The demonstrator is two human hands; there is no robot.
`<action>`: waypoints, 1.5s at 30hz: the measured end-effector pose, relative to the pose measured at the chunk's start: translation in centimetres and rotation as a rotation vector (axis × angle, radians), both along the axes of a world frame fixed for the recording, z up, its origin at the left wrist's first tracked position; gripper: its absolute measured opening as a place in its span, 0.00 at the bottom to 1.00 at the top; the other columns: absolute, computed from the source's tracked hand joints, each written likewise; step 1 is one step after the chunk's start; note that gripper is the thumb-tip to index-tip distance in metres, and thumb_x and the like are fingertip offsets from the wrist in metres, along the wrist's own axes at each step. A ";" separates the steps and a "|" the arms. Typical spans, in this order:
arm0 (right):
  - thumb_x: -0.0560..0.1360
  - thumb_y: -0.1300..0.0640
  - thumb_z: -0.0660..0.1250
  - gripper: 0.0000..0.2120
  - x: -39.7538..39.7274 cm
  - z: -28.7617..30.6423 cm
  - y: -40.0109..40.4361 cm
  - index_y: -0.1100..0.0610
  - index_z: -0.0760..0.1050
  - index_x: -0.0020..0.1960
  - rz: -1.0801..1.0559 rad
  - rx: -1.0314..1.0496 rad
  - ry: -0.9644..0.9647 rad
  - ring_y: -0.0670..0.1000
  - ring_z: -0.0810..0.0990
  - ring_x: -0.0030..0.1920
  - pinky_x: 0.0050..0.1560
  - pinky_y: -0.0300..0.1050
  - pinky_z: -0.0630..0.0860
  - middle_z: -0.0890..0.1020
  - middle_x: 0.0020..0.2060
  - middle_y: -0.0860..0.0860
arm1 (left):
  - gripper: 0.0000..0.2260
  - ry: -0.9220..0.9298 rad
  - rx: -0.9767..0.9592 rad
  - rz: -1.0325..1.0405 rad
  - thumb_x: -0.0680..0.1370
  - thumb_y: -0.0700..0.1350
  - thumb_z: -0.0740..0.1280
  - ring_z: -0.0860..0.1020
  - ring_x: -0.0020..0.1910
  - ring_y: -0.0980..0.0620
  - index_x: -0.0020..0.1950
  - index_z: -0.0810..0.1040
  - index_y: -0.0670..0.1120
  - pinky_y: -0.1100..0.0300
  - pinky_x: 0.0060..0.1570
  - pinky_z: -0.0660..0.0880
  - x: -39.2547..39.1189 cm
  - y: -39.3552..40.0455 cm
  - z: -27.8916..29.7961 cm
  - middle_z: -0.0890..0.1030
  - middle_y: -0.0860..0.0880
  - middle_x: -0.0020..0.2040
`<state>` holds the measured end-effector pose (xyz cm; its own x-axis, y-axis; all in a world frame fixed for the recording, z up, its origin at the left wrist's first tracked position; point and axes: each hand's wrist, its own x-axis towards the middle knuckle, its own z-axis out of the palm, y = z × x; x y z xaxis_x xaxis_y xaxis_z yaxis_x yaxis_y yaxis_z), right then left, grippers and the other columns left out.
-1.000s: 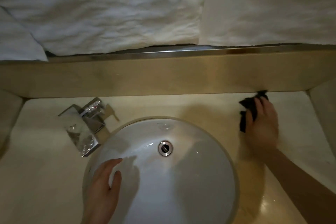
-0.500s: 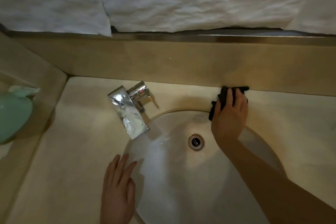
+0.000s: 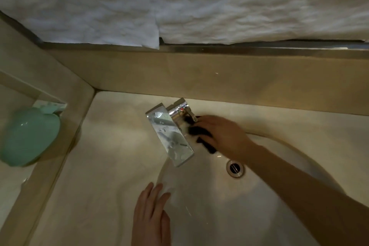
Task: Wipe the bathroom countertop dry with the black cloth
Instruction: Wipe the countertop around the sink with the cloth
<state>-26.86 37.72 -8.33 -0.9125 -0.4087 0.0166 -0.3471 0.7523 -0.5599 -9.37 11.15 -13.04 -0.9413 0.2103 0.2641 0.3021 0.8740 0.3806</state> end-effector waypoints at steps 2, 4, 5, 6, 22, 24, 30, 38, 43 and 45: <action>0.80 0.49 0.61 0.13 -0.6 0.8 3.6 0.47 0.78 0.62 -0.207 -0.080 0.011 0.44 0.78 0.53 0.51 0.37 0.71 0.80 0.59 0.43 | 0.19 0.002 0.033 -0.002 0.72 0.39 0.57 0.71 0.69 0.43 0.61 0.76 0.50 0.46 0.59 0.72 -0.2 0.0 0.2 0.75 0.47 0.67; 0.81 0.53 0.61 0.13 -1.1 0.5 4.2 0.52 0.76 0.64 -0.366 -0.158 0.044 0.48 0.78 0.55 0.53 0.39 0.71 0.79 0.59 0.47 | 0.19 -0.008 0.058 -0.003 0.72 0.39 0.57 0.71 0.70 0.43 0.61 0.76 0.50 0.48 0.61 0.72 -0.2 0.2 0.5 0.74 0.48 0.68; 0.81 0.55 0.62 0.14 -1.4 0.0 3.1 0.55 0.76 0.65 -0.367 -0.136 0.041 0.50 0.77 0.58 0.56 0.38 0.69 0.79 0.60 0.50 | 0.19 -0.012 0.068 -0.007 0.72 0.39 0.57 0.70 0.70 0.43 0.61 0.76 0.50 0.48 0.61 0.71 -0.1 0.2 0.6 0.74 0.49 0.68; 0.80 0.57 0.64 0.15 -1.6 -0.9 1.6 0.57 0.75 0.66 -0.338 -0.094 0.054 0.52 0.75 0.61 0.60 0.38 0.67 0.78 0.63 0.52 | 0.19 -0.014 0.072 -0.006 0.72 0.39 0.58 0.70 0.70 0.43 0.61 0.76 0.50 0.47 0.62 0.71 0.0 0.2 0.6 0.74 0.49 0.68; 0.80 0.53 0.61 0.14 -1.2 1.4 3.4 0.55 0.78 0.62 -0.241 -0.010 0.104 0.54 0.78 0.56 0.55 0.41 0.68 0.82 0.56 0.51 | 0.19 -0.002 0.062 0.015 0.72 0.39 0.57 0.70 0.71 0.44 0.59 0.76 0.51 0.46 0.61 0.71 0.0 0.5 0.7 0.75 0.50 0.68; 0.79 0.48 0.60 0.21 -2.1 0.7 0.9 0.58 0.73 0.68 -0.249 -0.114 0.051 0.55 0.74 0.63 0.63 0.42 0.67 0.78 0.63 0.53 | 0.20 0.031 0.063 0.006 0.70 0.38 0.57 0.71 0.70 0.45 0.59 0.76 0.51 0.46 0.60 0.72 -0.1 0.3 0.4 0.75 0.51 0.67; 0.74 0.47 0.65 0.26 2.6 -1.0 -0.8 0.57 0.73 0.69 -0.412 -0.038 0.166 0.55 0.71 0.67 0.68 0.54 0.69 0.73 0.68 0.53 | 0.19 0.092 0.037 -0.012 0.69 0.37 0.56 0.67 0.71 0.48 0.55 0.79 0.49 0.50 0.60 0.71 -0.5 0.7 0.0 0.79 0.47 0.64; 0.80 0.61 0.63 0.17 -0.2 -1.5 -1.1 0.55 0.75 0.68 -0.408 0.079 0.134 0.54 0.75 0.65 0.61 0.47 0.75 0.77 0.65 0.52 | 0.18 0.018 0.254 0.216 0.72 0.36 0.63 0.76 0.63 0.52 0.58 0.83 0.51 0.55 0.59 0.74 -1.0 0.8 1.5 0.79 0.55 0.64; 0.77 0.64 0.67 0.18 -3.4 0.1 -4.2 0.46 0.72 0.63 -0.159 -0.286 -0.082 0.44 0.76 0.53 0.51 0.46 0.78 0.77 0.55 0.41 | 0.11 -0.261 1.006 0.594 0.79 0.44 0.62 0.81 0.51 0.40 0.56 0.81 0.53 0.42 0.52 0.77 -10.8 0.9 5.7 0.83 0.46 0.50; 0.76 0.62 0.69 0.21 -4.0 0.5 -3.6 0.46 0.72 0.65 -0.114 -0.351 -0.166 0.38 0.76 0.55 0.55 0.39 0.76 0.77 0.56 0.38 | 0.12 -0.405 1.085 0.452 0.81 0.41 0.63 0.82 0.54 0.43 0.59 0.81 0.53 0.43 0.55 0.79 -15.3 0.5 7.0 0.84 0.47 0.53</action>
<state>-30.88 34.16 -7.84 -0.9537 -0.3003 -0.0140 -0.1558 0.5337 -0.8312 -24.70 11.67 -6.01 -0.9267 -0.2995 -0.2272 -0.2514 0.0444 0.9669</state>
